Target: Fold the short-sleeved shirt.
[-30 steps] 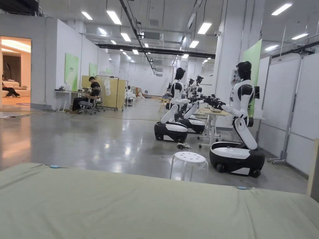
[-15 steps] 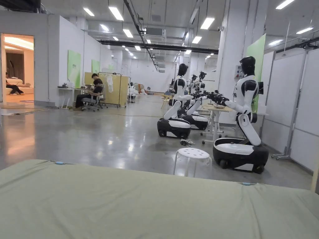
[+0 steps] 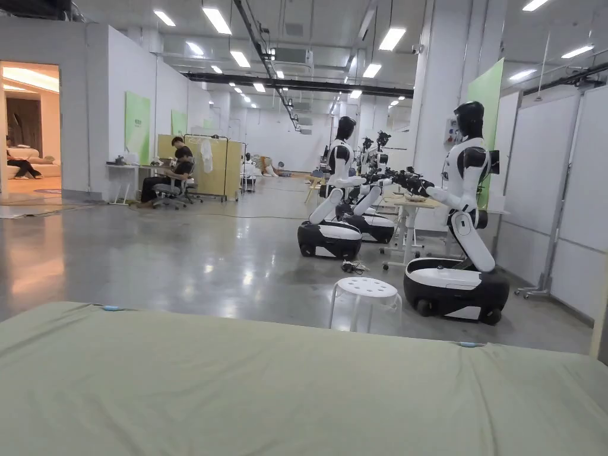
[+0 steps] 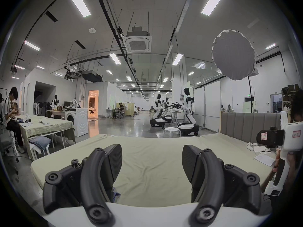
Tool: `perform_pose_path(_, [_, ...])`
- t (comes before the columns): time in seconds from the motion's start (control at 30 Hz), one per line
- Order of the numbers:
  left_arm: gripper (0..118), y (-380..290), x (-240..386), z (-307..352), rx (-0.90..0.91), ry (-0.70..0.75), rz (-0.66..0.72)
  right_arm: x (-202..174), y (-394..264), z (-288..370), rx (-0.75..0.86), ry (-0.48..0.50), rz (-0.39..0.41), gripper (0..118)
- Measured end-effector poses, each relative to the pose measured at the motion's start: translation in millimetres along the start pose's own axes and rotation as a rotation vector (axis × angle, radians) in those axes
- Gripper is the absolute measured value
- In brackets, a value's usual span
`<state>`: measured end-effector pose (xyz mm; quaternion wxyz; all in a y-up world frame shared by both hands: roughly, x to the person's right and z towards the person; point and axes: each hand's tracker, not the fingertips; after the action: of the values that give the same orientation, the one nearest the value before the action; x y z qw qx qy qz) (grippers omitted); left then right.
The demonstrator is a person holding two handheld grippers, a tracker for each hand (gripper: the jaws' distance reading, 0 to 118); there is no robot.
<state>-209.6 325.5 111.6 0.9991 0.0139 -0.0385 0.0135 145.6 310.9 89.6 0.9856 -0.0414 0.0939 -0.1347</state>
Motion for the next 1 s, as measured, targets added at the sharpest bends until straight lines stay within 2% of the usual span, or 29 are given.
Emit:
perform_pose_path(0.1, [75, -1, 0, 0, -0.001, -0.008, 0.000, 0, -1, 1, 0.008, 0.002, 0.005, 118])
perform_pose_path(0.23, [75, -1, 1, 0, -0.004, -0.003, -0.004, -1, -1, 1, -0.006, -0.028, 0.053, 118])
perform_pose_path(0.53, [75, -2, 1, -2, -0.012, -0.008, -0.002, 2, -4, -1, -0.015, 0.010, 0.032, 118])
perform_pose_path(0.63, [75, -2, 1, -2, -0.011, -0.009, -0.001, -1, -1, -1, -0.009, 0.026, -0.035, 118])
perform_pose_path(0.7, [75, -2, 0, -2, -0.010, -0.014, 0.006, -1, 0, -1, 0.009, 0.041, -0.135, 118])
perform_pose_path(0.77, [75, -1, 1, -2, -0.003, -0.017, 0.002, -1, 4, -5, -0.037, 0.014, -0.216, 118])
perform_pose_path(1.0, [75, -1, 2, 0, 0.000, -0.019, -0.004, 7, -2, -10, -0.096, -0.044, -0.244, 118])
